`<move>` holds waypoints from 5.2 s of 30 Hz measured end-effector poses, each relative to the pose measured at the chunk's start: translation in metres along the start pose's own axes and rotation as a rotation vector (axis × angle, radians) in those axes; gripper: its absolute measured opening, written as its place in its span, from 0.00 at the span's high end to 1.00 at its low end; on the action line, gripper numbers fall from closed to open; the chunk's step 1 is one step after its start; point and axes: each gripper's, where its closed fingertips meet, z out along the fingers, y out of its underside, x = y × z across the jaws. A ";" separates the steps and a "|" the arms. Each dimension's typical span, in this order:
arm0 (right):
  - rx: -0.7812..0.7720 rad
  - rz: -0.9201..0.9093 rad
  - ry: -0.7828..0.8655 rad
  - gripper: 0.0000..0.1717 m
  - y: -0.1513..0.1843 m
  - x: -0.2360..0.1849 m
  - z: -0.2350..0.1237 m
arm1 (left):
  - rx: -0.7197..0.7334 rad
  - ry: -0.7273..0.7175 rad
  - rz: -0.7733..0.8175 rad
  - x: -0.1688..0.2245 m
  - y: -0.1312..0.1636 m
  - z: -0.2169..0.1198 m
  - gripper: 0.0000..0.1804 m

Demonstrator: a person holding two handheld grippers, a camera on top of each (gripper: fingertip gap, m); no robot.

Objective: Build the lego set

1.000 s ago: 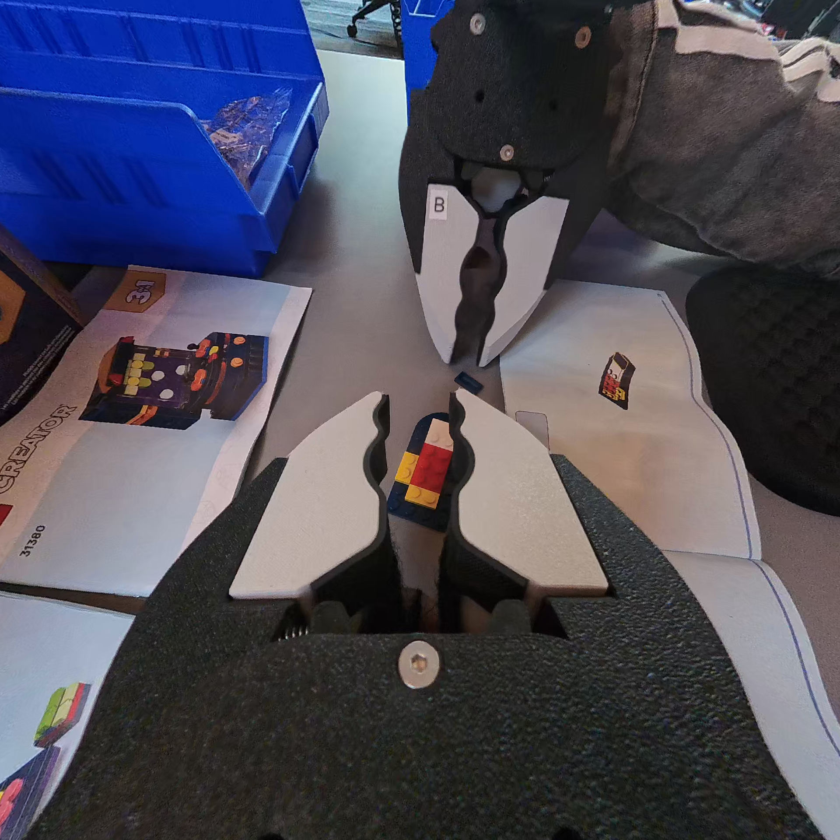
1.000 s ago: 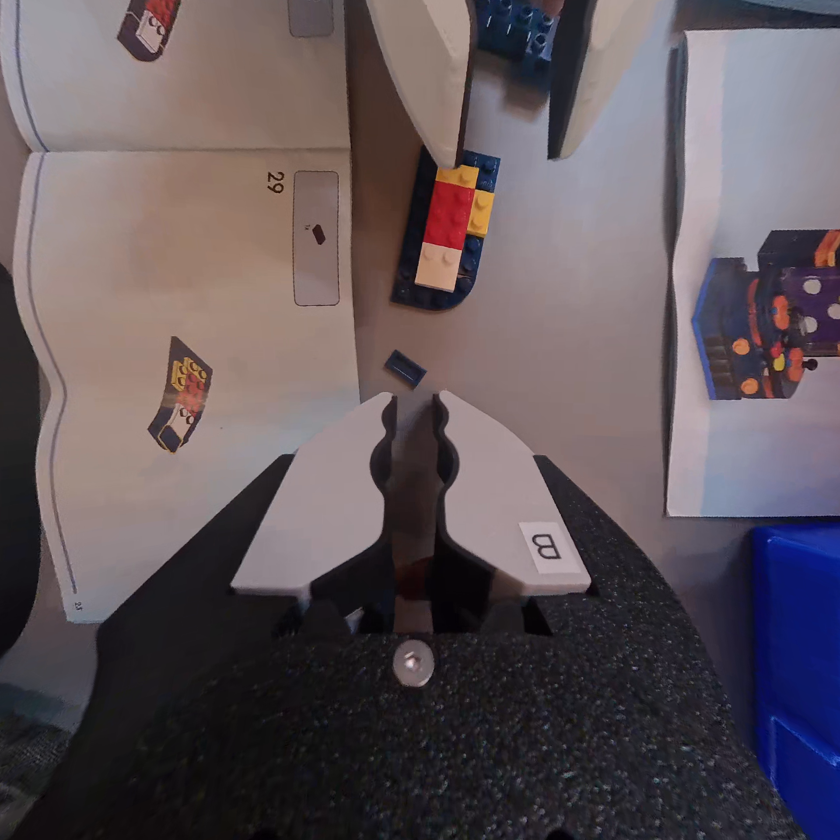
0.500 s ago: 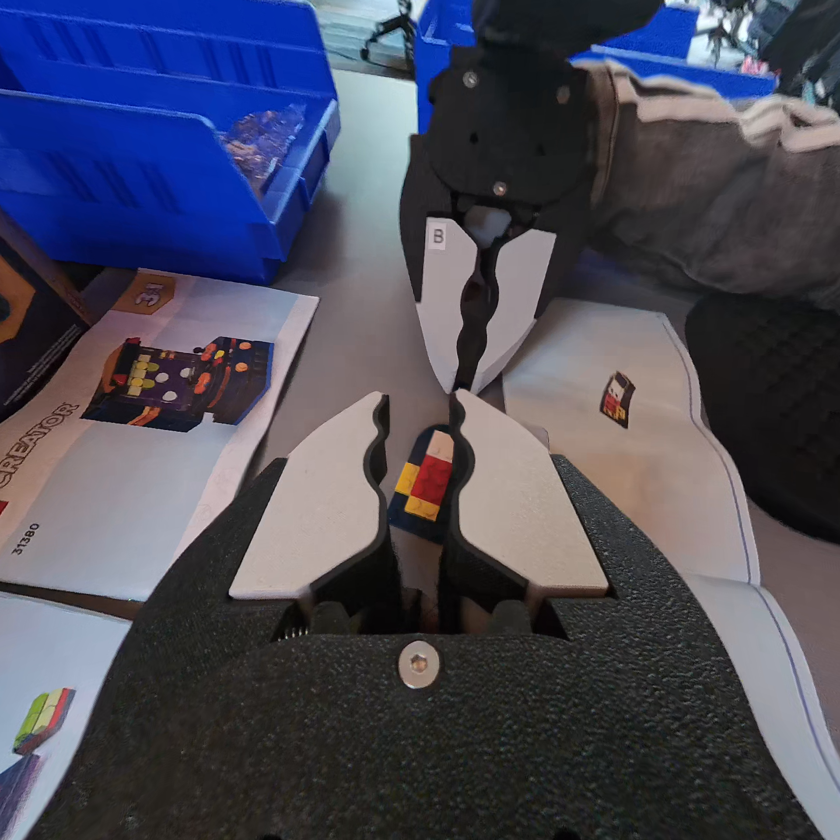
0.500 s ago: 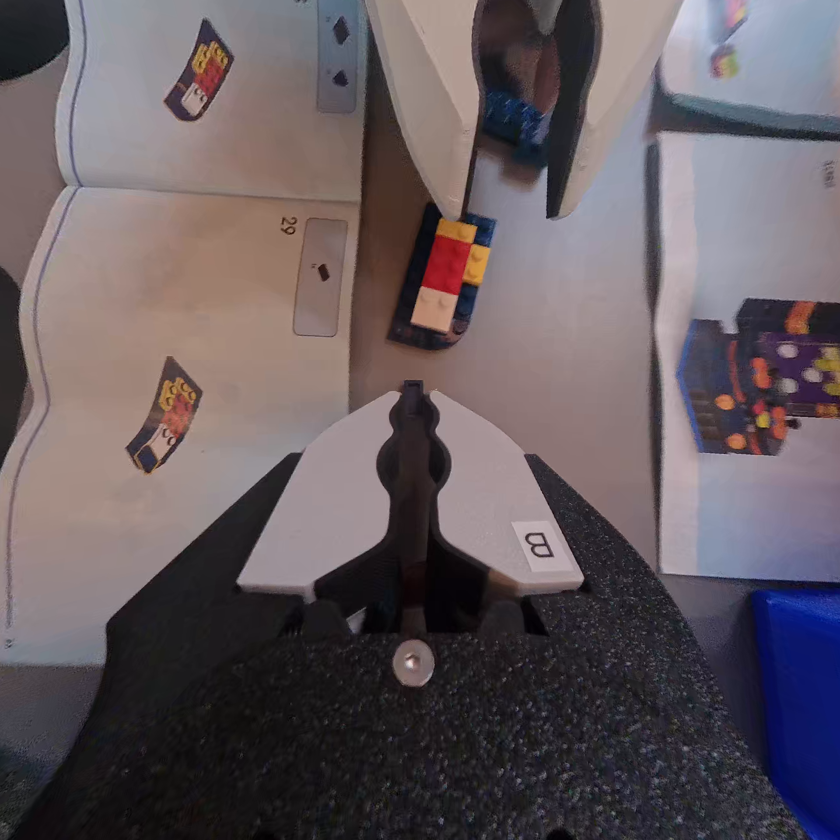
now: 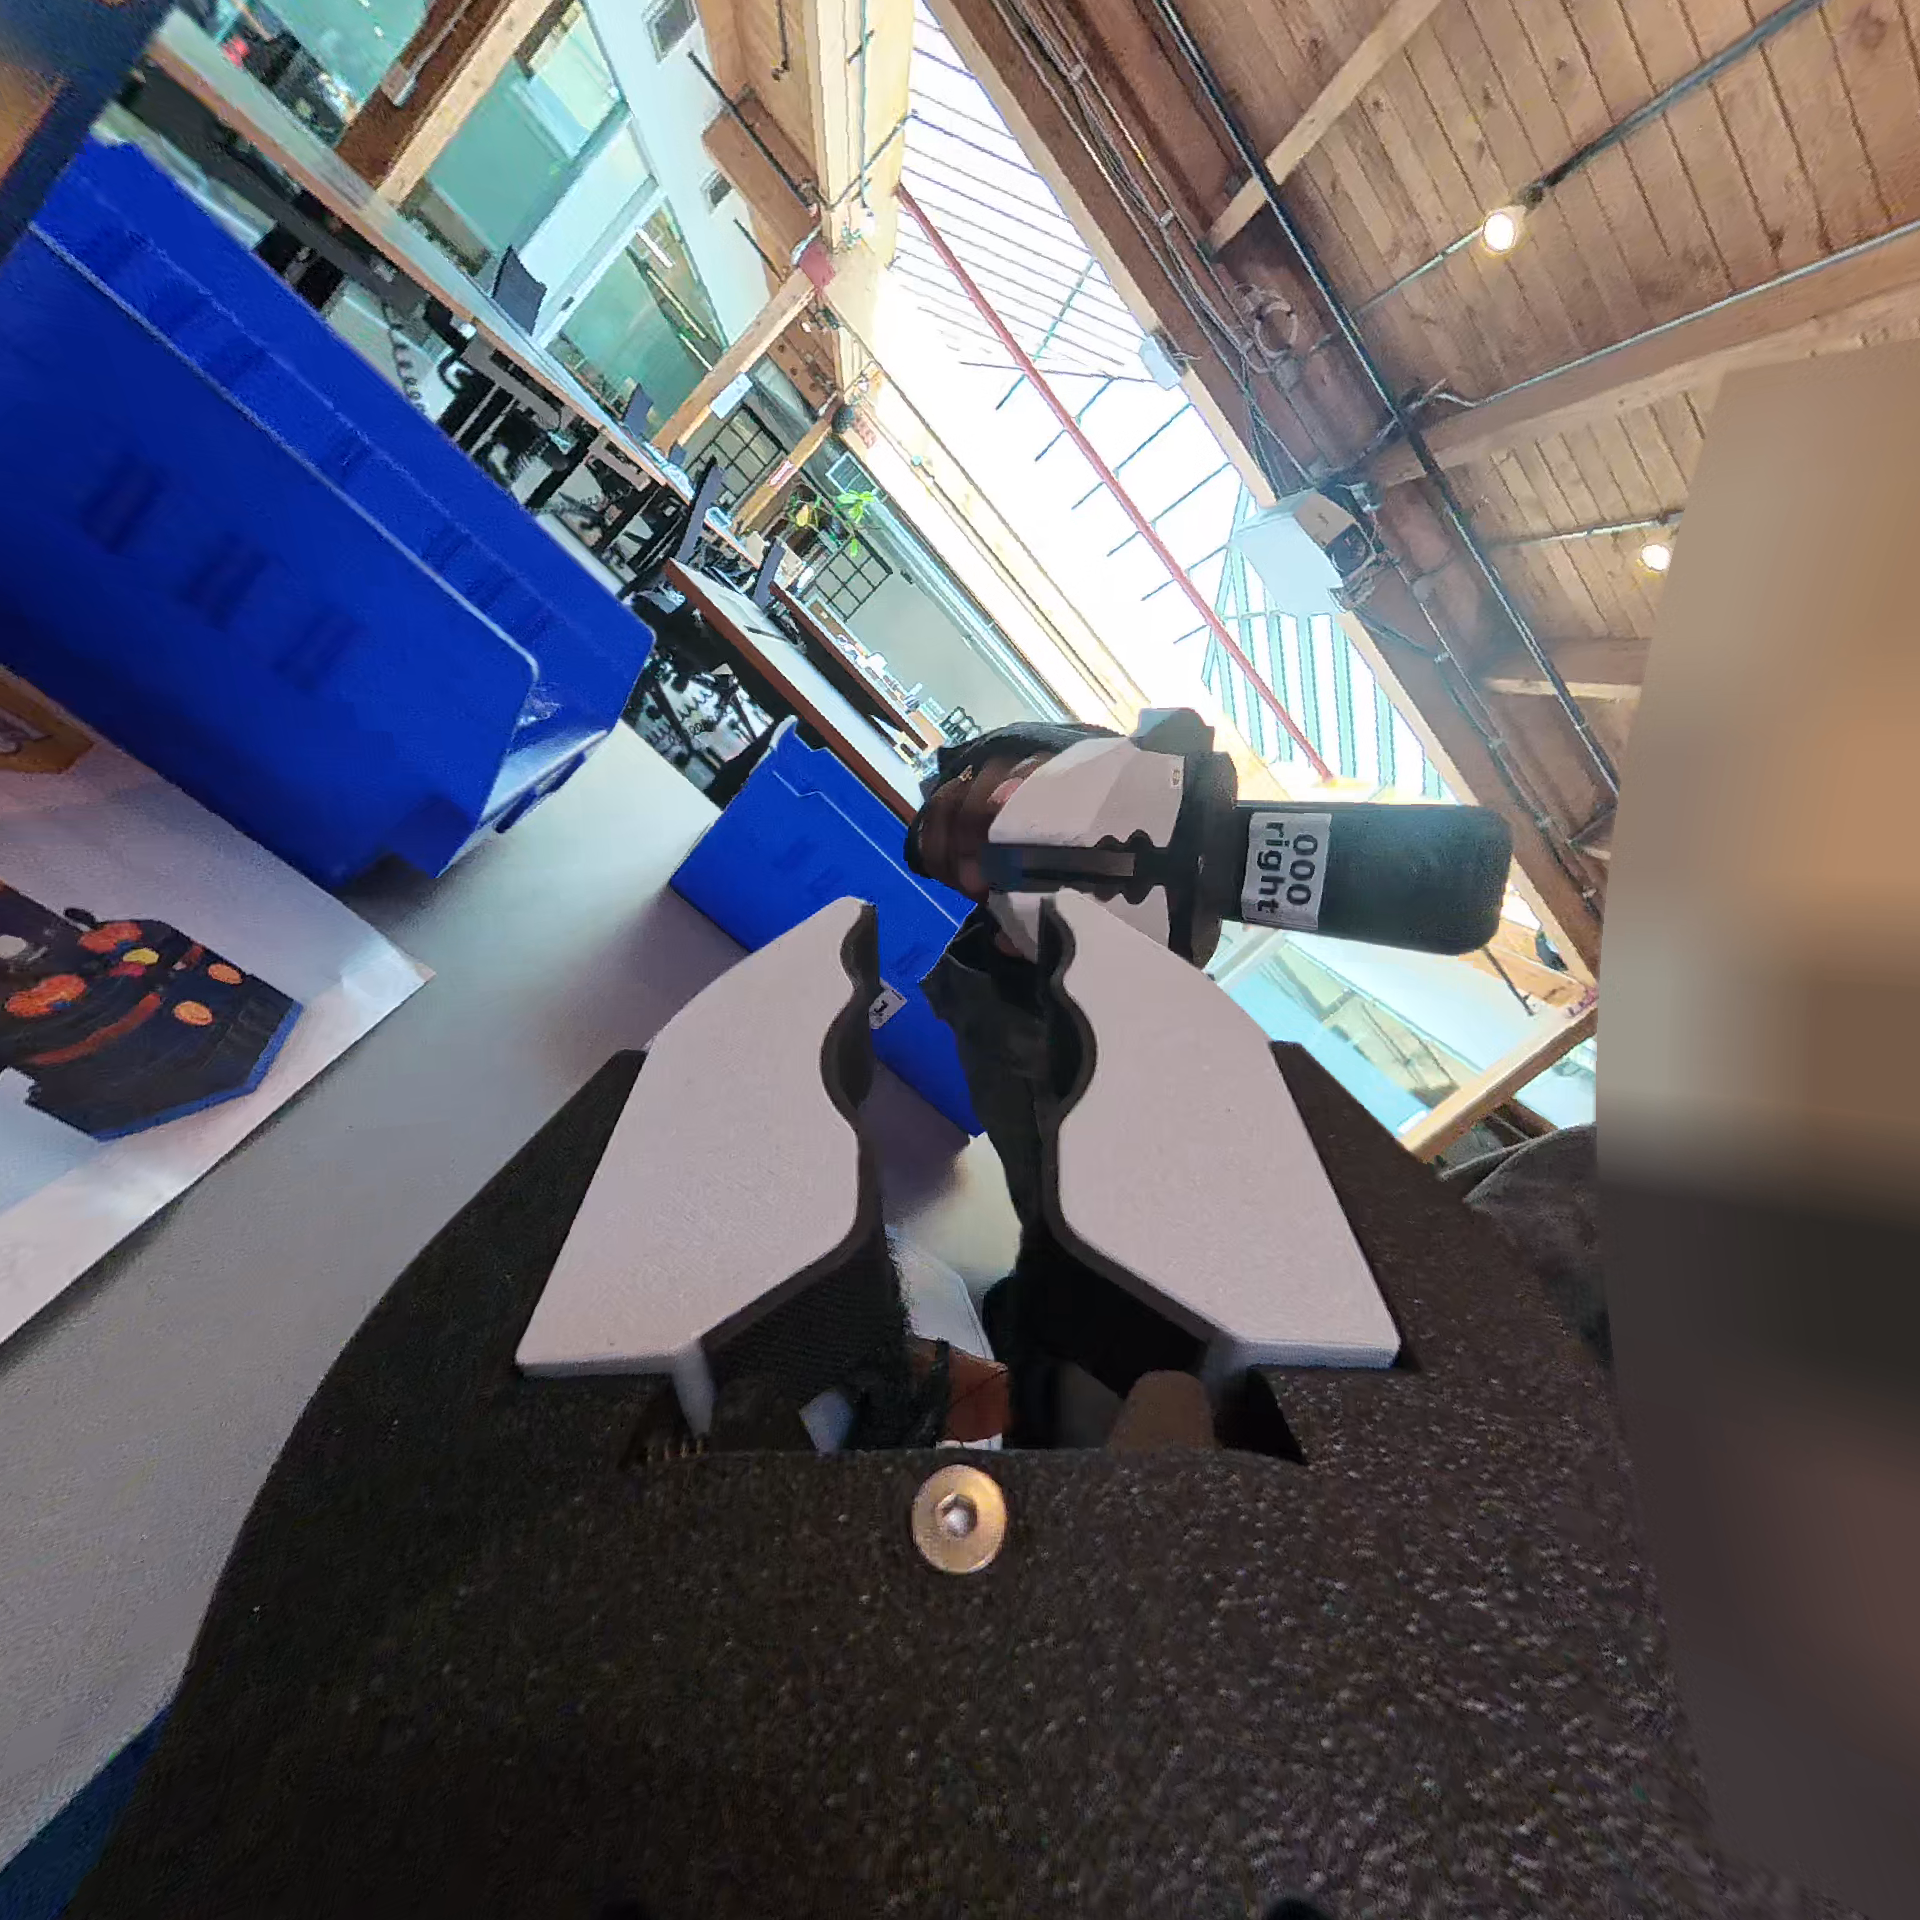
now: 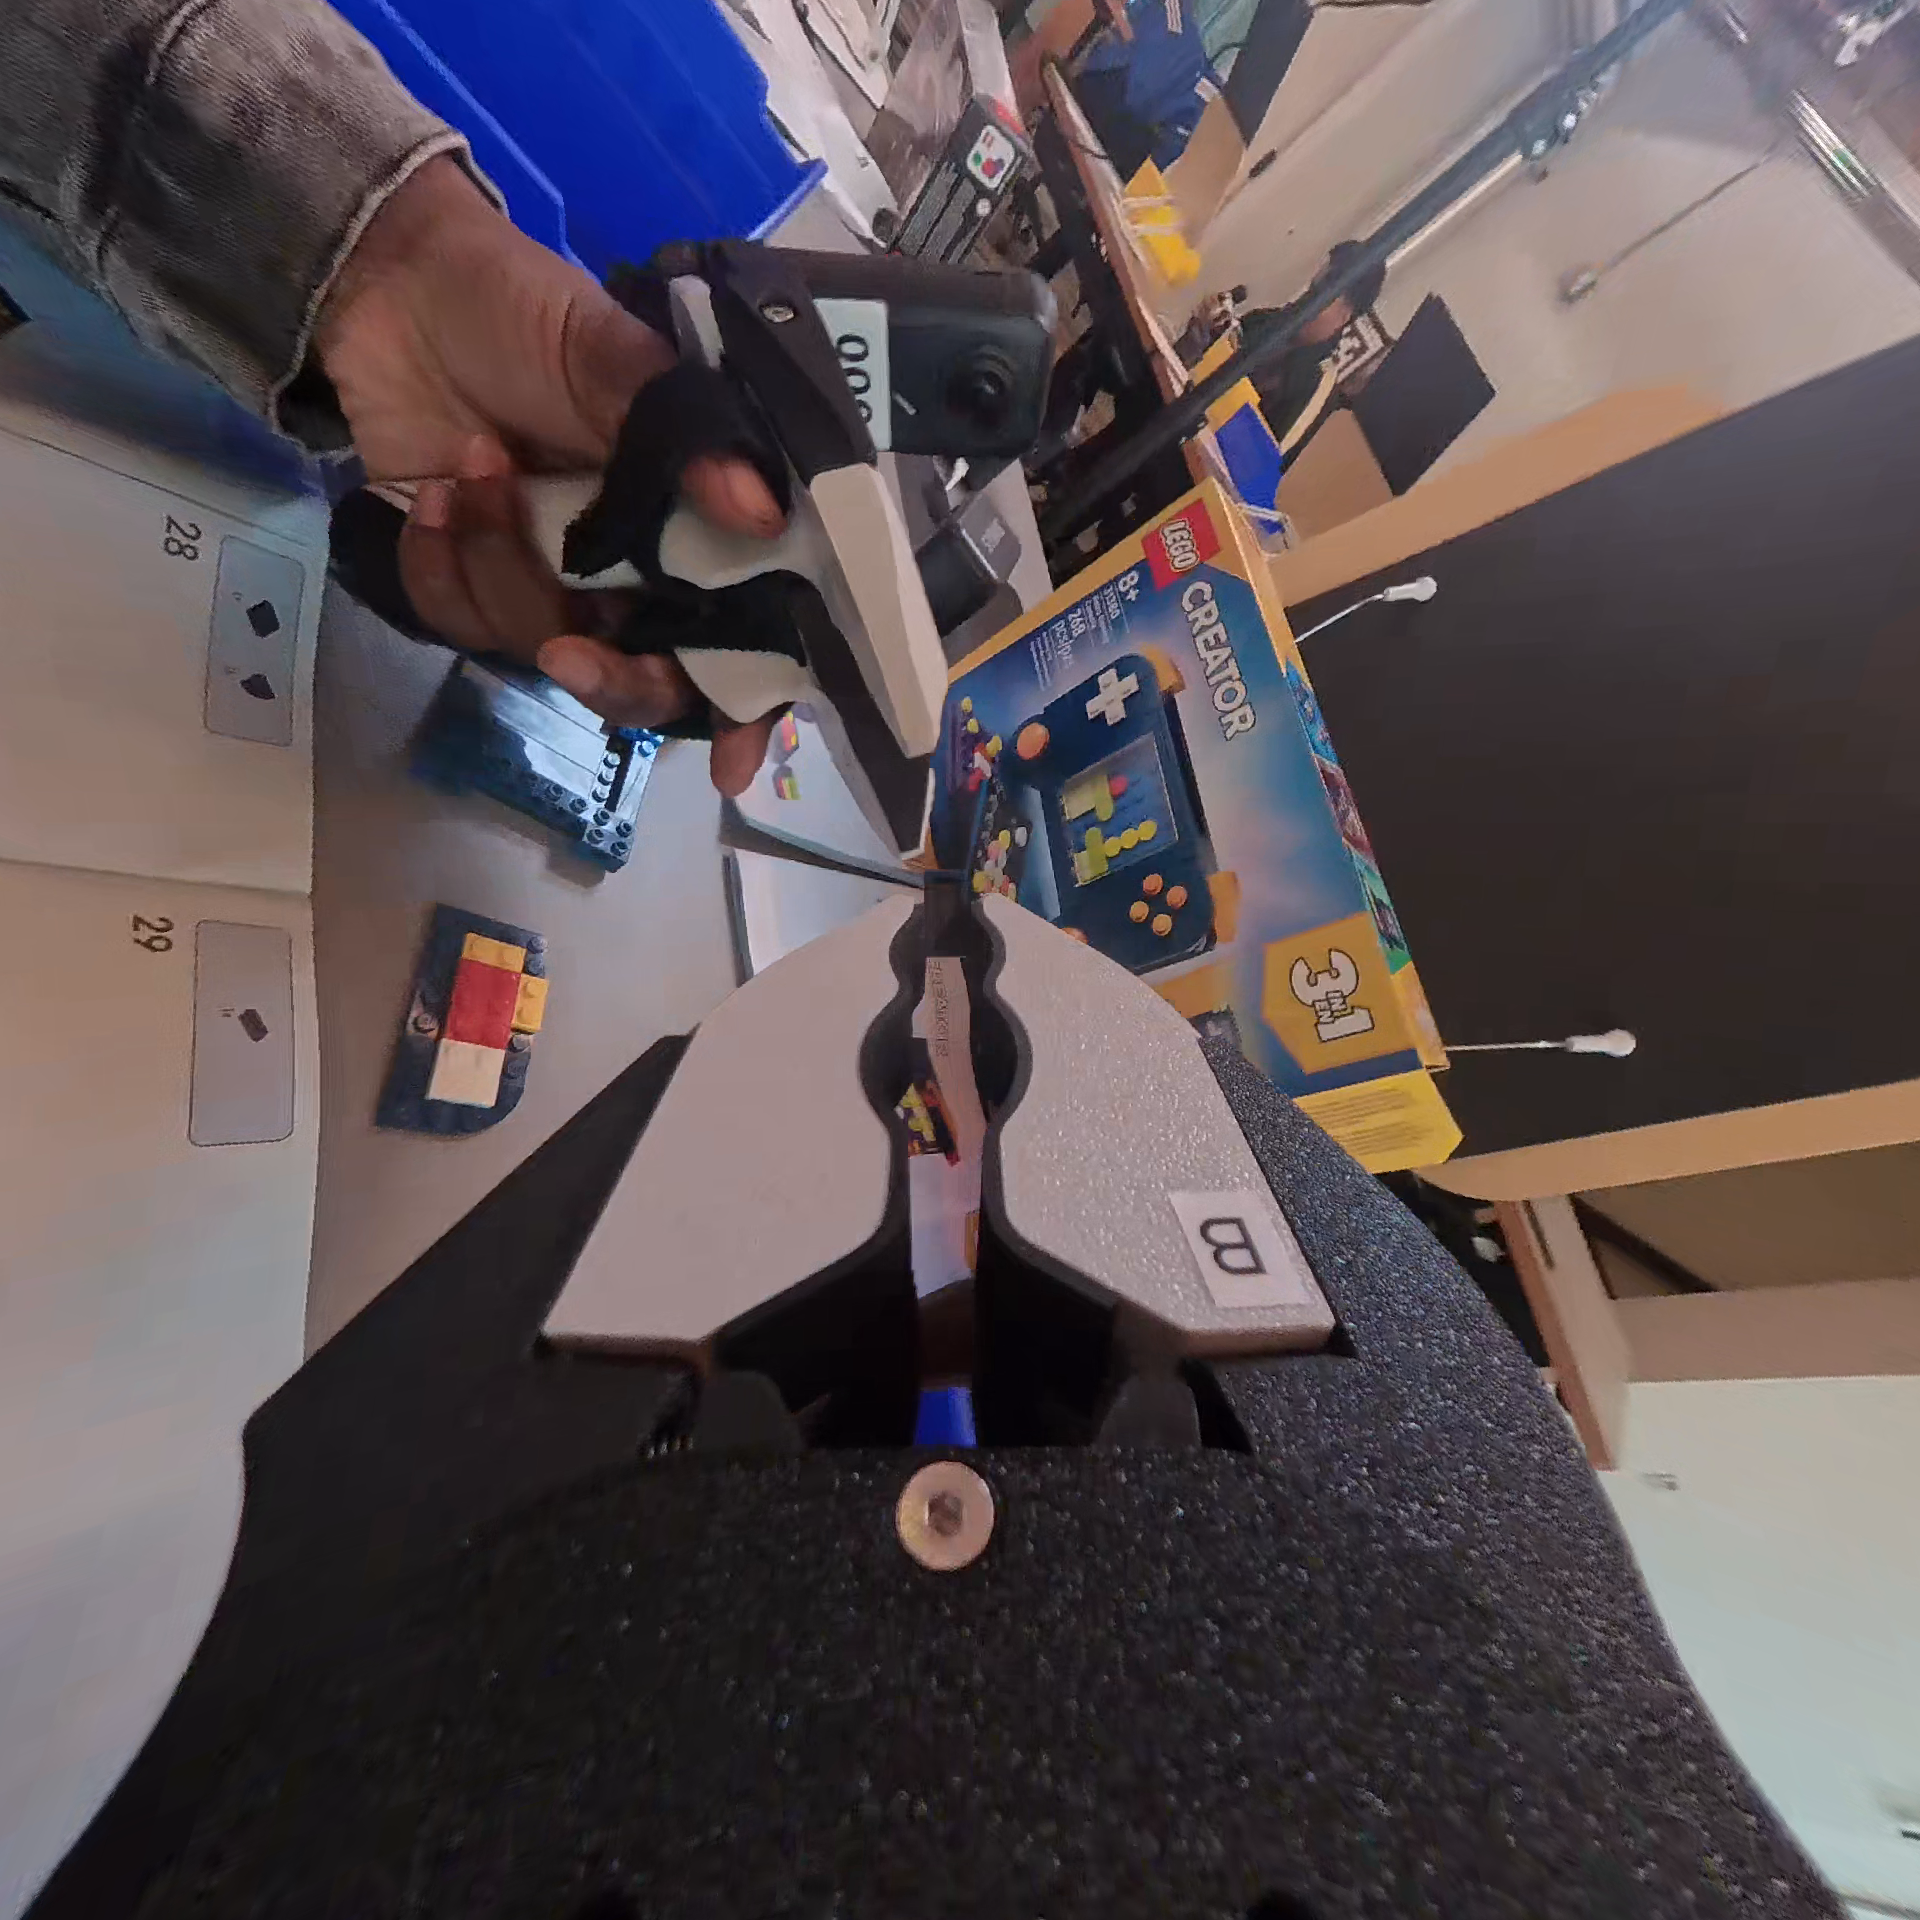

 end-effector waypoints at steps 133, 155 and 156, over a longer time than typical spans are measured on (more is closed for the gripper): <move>0.161 0.751 -0.217 0.95 -0.070 -0.056 -0.068 | -0.722 -0.990 0.641 0.019 0.139 -0.110 0.81; -0.480 1.035 -0.133 0.95 -0.019 -0.198 0.036 | -0.739 -1.026 0.441 0.002 0.184 -0.134 0.81; -0.487 1.020 -0.123 0.95 -0.019 -0.197 0.036 | -0.729 -1.018 0.436 0.002 0.184 -0.134 0.81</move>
